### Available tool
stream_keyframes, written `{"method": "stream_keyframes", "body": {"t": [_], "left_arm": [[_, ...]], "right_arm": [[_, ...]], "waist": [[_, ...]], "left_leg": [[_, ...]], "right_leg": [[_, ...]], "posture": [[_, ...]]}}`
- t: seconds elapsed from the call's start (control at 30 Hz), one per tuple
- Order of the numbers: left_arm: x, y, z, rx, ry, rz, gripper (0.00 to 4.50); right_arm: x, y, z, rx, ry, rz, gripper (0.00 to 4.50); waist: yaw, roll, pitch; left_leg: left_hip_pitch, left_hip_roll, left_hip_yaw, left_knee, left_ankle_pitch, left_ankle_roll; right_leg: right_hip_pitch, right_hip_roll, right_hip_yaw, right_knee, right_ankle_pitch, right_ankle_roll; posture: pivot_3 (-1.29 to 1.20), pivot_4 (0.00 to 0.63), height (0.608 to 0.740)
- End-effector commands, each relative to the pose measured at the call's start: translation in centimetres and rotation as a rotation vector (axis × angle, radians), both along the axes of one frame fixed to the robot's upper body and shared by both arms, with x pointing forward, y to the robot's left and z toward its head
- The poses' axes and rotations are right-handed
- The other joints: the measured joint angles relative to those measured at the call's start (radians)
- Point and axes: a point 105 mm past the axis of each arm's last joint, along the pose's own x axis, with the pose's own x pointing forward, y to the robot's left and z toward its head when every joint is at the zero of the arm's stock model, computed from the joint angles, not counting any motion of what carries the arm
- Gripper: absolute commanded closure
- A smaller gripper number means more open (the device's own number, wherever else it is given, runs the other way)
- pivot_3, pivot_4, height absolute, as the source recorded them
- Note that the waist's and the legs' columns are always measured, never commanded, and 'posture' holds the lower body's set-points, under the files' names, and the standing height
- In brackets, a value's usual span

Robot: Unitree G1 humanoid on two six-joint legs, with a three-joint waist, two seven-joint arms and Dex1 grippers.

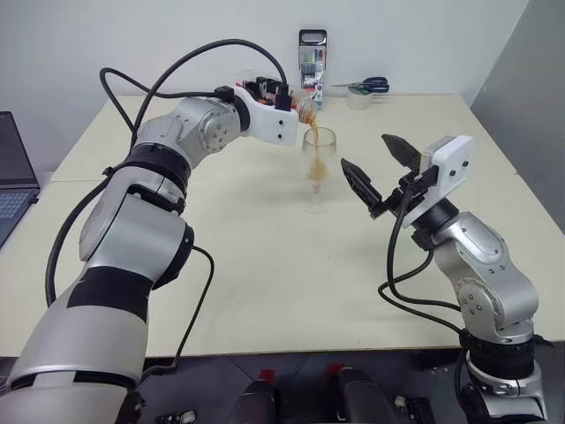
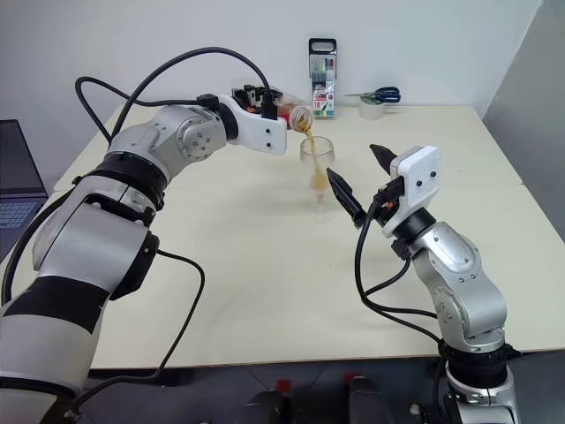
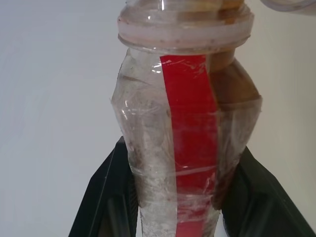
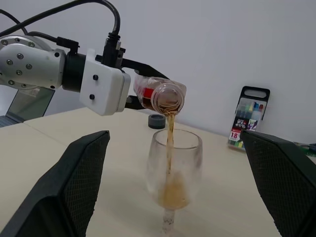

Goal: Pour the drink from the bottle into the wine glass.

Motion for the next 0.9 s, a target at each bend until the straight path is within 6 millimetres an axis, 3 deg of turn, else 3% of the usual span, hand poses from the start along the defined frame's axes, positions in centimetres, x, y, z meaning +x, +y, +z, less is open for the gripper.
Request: {"method": "stream_keyframes", "body": {"t": [0.03,0.63,0.9], "left_arm": [[-0.40,-0.12,3.37,-0.019,-0.090,-0.008,2.76],[-0.33,0.04,3.84,-0.010,-0.107,0.008,2.76],[-0.35,0.00,4.17,-0.008,-0.116,0.011,2.76]], "right_arm": [[-0.82,0.14,1.53,0.006,-0.063,0.015,0.00],[-1.09,0.30,1.80,0.015,-0.072,0.014,0.00],[-1.05,0.07,0.94,0.003,-0.064,0.013,0.00]], "waist": [[0.000,0.000,0.000],[0.000,0.000,0.000],[0.000,0.000,0.000]], "left_leg": [[0.000,0.000,0.000,0.000,0.000,0.000],[0.000,0.000,0.000,0.000,0.000,0.000],[0.000,0.000,0.000,0.000,0.000,0.000]], "right_leg": [[0.000,0.000,0.000,0.000,0.000,0.000],[0.000,0.000,0.000,0.000,0.000,0.000],[0.000,0.000,0.000,0.000,0.000,0.000]], "posture": [[0.00,0.150,0.740],[0.00,0.150,0.740],[0.00,0.150,0.740]]}}
